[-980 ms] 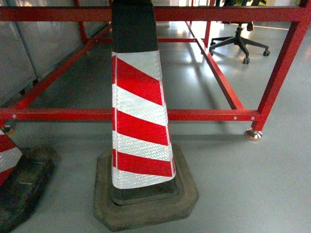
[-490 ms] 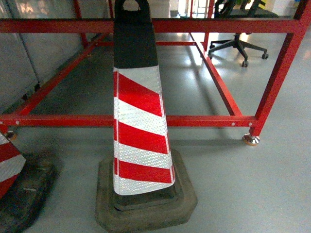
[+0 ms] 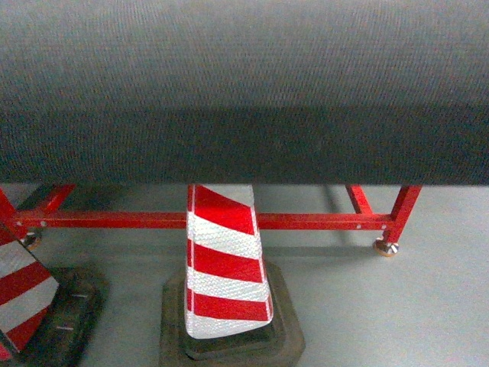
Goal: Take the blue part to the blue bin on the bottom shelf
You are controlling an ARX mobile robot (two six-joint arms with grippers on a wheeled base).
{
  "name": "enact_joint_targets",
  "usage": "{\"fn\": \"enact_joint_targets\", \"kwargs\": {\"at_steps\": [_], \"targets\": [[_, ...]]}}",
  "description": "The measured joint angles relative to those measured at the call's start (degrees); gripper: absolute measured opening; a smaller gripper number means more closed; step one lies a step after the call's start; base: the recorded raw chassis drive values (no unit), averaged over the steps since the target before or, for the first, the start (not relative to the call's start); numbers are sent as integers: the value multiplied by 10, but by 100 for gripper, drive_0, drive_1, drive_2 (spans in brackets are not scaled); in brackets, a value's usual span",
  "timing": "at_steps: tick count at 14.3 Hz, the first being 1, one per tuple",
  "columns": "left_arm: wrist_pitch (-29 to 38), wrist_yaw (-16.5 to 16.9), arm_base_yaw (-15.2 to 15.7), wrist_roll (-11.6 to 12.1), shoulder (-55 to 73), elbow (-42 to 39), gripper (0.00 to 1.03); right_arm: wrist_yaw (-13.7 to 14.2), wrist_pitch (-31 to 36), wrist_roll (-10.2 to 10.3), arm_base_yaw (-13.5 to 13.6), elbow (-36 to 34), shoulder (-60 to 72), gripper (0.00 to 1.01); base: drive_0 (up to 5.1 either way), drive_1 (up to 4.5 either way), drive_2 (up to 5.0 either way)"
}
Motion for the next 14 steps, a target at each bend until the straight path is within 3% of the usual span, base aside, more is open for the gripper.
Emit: {"fn": "enact_joint_targets", "kwargs": {"at_steps": [14], "targets": [[3, 0, 0, 0, 0, 0, 98, 0, 3, 0, 0, 0, 0, 98, 0, 0, 0]]}}
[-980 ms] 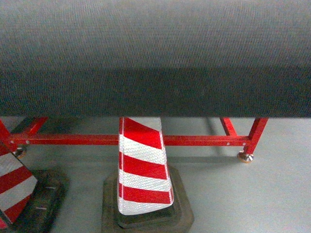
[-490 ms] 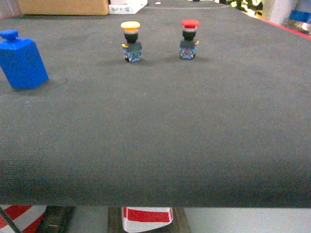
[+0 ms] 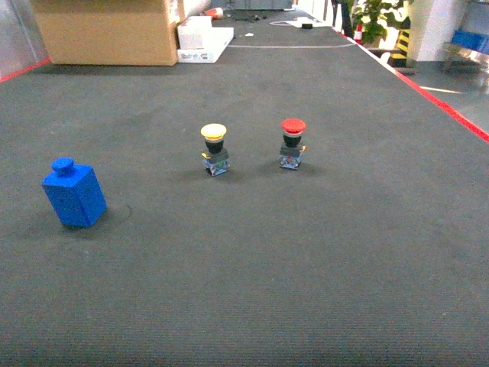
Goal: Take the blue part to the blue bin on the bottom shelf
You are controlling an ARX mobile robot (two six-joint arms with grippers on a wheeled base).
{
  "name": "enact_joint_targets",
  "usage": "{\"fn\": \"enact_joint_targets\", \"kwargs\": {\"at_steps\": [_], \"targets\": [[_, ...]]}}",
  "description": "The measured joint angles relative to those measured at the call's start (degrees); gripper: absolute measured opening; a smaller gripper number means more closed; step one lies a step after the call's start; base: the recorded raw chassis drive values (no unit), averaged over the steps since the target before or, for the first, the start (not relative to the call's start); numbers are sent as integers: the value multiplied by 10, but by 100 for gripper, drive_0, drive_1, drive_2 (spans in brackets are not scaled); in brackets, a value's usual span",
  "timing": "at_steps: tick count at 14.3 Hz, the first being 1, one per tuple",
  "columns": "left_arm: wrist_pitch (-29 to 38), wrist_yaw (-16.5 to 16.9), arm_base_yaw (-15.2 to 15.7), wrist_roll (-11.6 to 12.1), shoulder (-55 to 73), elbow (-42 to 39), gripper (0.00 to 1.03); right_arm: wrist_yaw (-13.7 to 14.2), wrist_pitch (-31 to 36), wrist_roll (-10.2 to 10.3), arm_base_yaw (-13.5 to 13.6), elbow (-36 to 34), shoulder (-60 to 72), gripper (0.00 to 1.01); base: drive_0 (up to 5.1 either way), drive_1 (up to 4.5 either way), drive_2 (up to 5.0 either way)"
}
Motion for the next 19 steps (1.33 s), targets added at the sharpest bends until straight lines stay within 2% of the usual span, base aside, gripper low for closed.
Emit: {"fn": "enact_joint_targets", "kwargs": {"at_steps": [9, 10, 11, 12, 13, 14, 15, 16, 17, 19], "targets": [[-3, 0, 0, 0, 0, 0, 98, 0, -2, 0, 0, 0, 0, 98, 0, 0, 0], [-10, -9, -3, -2, 2, 1, 98, 0, -2, 0, 0, 0, 0, 98, 0, 0, 0], [-49, -90, -44, -27, 35, 13, 98, 1, -3, 0, 0, 0, 0, 98, 0, 0, 0], [-18, -171, -96, -56, 107, 10, 98, 0, -2, 0, 0, 0, 0, 98, 0, 0, 0], [31, -203, -121, -63, 160, 0, 98, 0, -2, 0, 0, 0, 0, 98, 0, 0, 0], [115, -207, -120, -72, 229, 0, 98, 0, -3, 0, 0, 0, 0, 98, 0, 0, 0], [209, -198, -108, -75, 318, 0, 98, 0, -3, 0, 0, 0, 0, 98, 0, 0, 0], [302, -176, -93, -76, 423, 4, 98, 0, -3, 0, 0, 0, 0, 98, 0, 0, 0], [416, -134, -68, -76, 568, 37, 98, 0, -3, 0, 0, 0, 0, 98, 0, 0, 0], [564, -102, -45, -65, 786, 136, 98, 0, -3, 0, 0, 0, 0, 98, 0, 0, 0]]}}
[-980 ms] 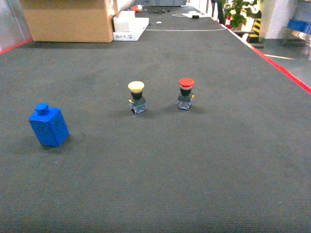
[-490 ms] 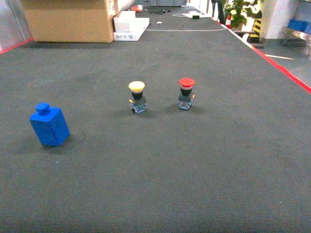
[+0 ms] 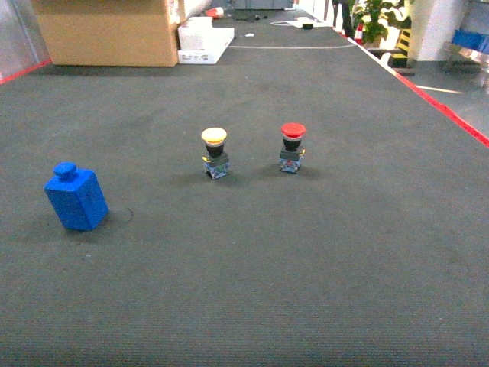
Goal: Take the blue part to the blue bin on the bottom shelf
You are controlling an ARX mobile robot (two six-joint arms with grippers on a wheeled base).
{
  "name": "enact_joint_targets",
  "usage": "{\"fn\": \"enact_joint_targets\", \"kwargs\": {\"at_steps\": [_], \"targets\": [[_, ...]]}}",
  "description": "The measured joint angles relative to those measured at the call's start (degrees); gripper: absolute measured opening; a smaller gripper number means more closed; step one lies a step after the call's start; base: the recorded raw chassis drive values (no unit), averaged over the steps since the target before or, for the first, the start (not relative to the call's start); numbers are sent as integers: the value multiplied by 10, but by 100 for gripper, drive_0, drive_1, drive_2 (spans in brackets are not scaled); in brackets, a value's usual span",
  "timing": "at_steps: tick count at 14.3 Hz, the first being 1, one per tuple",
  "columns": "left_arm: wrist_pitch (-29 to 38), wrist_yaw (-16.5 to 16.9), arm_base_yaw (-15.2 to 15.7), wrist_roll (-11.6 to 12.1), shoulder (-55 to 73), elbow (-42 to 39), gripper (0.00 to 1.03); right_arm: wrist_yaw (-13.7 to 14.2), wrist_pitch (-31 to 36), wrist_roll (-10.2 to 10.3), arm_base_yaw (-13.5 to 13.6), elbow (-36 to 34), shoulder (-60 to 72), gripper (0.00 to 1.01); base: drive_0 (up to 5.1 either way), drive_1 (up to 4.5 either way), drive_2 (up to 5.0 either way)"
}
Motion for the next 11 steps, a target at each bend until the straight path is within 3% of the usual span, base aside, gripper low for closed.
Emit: {"fn": "enact_joint_targets", "kwargs": {"at_steps": [4, 6, 9, 10, 11], "targets": [[-14, 28, 7, 13, 203, 104, 98, 0, 0, 0, 0, 0, 0, 98, 0, 0, 0], [-26, 30, 10, 16, 247, 144, 98, 0, 0, 0, 0, 0, 0, 98, 0, 0, 0], [-93, 39, 30, 23, 413, 320, 98, 0, 0, 0, 0, 0, 0, 98, 0, 0, 0], [-93, 45, 37, 33, 458, 365, 93, 0, 0, 0, 0, 0, 0, 98, 0, 0, 0], [-88, 47, 37, 39, 460, 369, 77, 0, 0, 0, 0, 0, 0, 98, 0, 0, 0]]}}
